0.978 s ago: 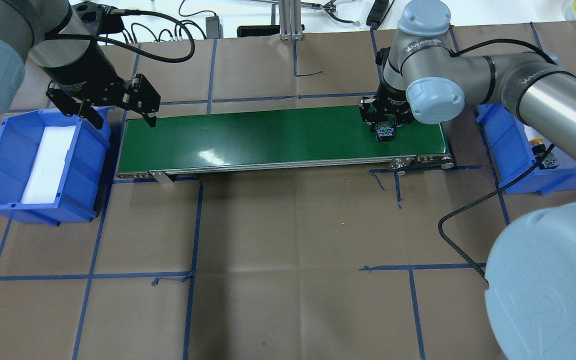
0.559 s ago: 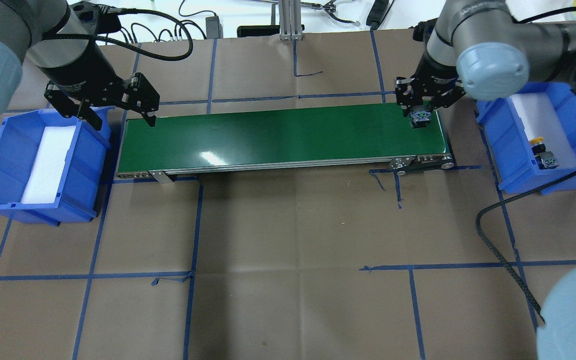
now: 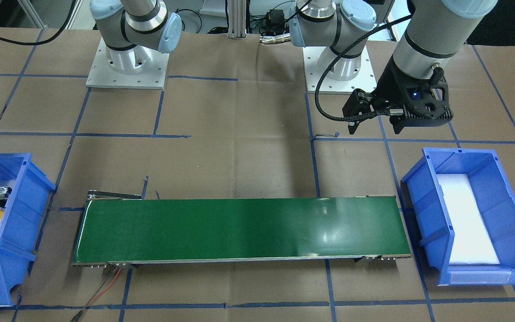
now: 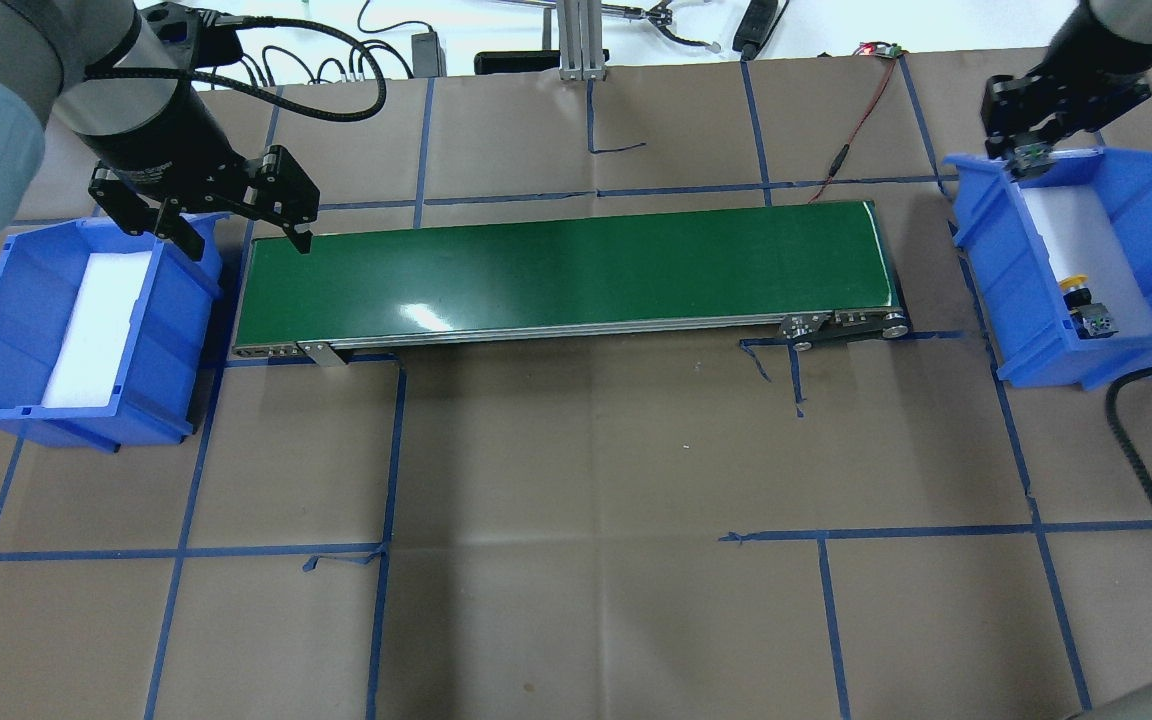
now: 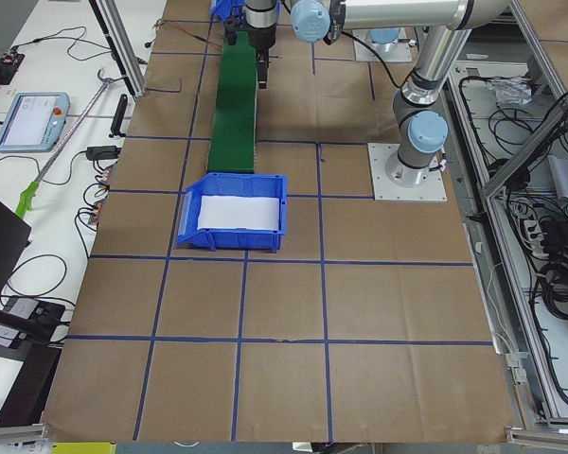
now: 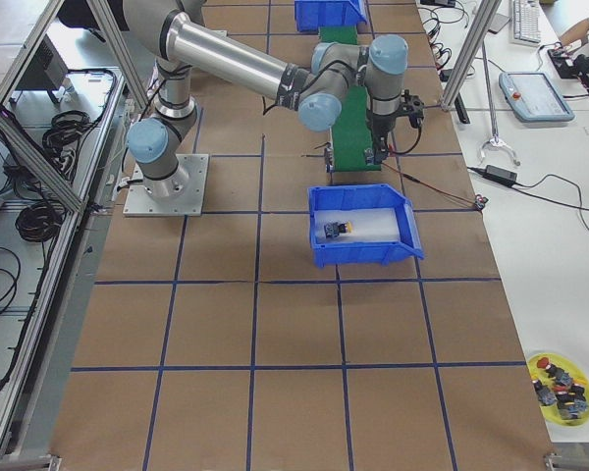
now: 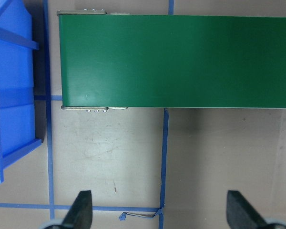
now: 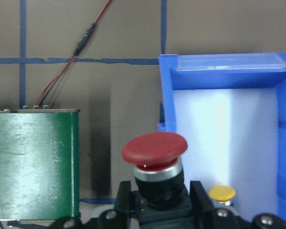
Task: Transport two buttons from left to right
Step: 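Carry the red button to the foam-lined bin with the right gripper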
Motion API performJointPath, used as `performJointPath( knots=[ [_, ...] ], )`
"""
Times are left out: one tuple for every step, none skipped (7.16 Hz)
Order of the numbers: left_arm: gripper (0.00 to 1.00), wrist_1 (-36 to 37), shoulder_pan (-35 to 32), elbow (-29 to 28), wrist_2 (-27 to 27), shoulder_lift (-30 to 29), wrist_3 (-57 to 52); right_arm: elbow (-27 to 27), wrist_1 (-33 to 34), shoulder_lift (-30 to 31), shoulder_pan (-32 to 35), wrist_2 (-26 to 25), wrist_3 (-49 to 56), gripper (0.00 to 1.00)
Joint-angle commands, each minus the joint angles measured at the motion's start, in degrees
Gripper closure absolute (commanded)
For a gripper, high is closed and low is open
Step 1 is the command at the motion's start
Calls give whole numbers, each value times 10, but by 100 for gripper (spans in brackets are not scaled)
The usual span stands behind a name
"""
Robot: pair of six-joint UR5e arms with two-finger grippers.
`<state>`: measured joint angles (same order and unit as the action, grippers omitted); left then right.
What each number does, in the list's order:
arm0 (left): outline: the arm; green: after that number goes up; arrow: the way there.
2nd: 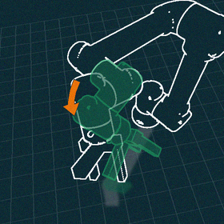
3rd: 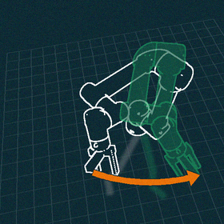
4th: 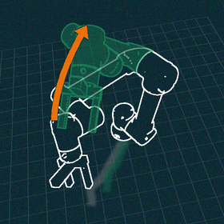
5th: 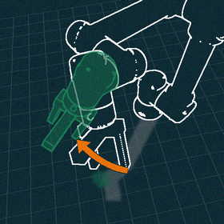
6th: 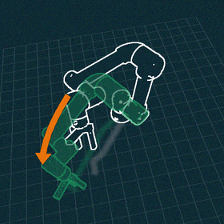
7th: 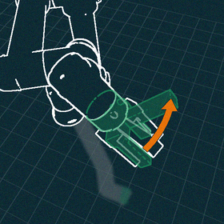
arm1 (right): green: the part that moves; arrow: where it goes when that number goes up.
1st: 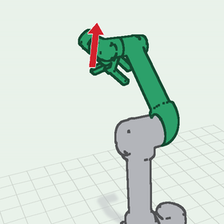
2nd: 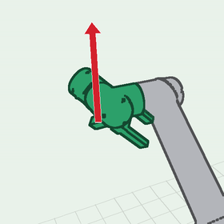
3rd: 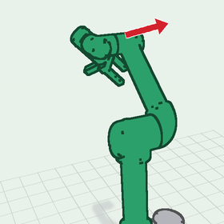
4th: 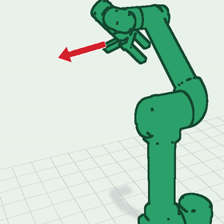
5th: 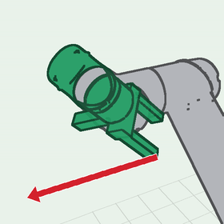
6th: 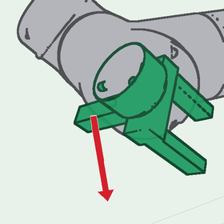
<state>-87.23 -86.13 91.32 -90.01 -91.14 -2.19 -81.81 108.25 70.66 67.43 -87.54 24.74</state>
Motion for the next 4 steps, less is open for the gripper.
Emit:
performJointPath(
  knots=[
    [1,0,0,1,0,-1,-1,39,1,-69,-41,-2,88,95],
    [1,1,0,1,0,-1,-2,38,10,-89,-48,-2,92,96],
    [1,0,0,1,-1,0,-1,35,41,-104,-52,-6,99,95],
    [1,1,1,1,-1,-1,-2,31,46,-114,-53,-6,97,96]
  ],
)
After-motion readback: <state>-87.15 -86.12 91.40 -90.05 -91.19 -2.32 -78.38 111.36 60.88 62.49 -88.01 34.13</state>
